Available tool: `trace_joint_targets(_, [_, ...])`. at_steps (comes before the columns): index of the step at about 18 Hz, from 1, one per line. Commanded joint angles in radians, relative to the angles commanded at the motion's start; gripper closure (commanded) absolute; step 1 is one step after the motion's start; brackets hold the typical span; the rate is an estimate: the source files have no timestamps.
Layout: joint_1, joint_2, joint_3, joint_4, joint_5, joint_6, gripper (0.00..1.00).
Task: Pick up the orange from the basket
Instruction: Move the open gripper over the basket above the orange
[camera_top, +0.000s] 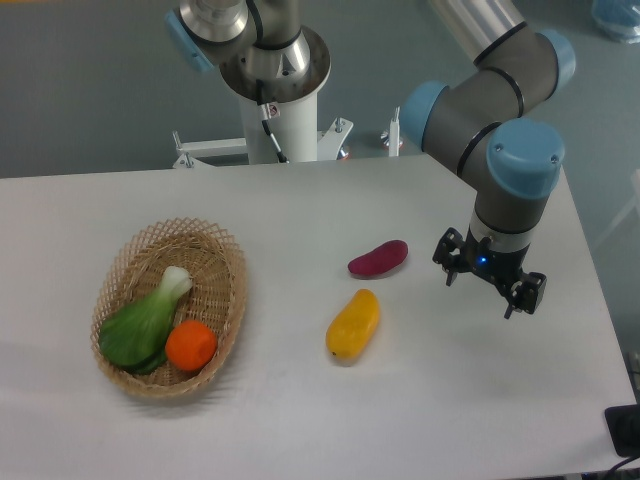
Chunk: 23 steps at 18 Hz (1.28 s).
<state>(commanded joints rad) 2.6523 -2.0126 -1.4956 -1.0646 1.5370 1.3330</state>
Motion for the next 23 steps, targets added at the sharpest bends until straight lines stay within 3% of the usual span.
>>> trace_joint_targets(11, [-0.032,0.020,-0.025,-0.006,-0.014,-0.027,0.00])
trace_joint_targets(17, [-0.104,0.028,-0.041,-0.005,-0.032,-0.173,0.00])
trace_joint_targets(23, [-0.198,0.034,-0.041,-0.006,-0.077,-0.460,0.00])
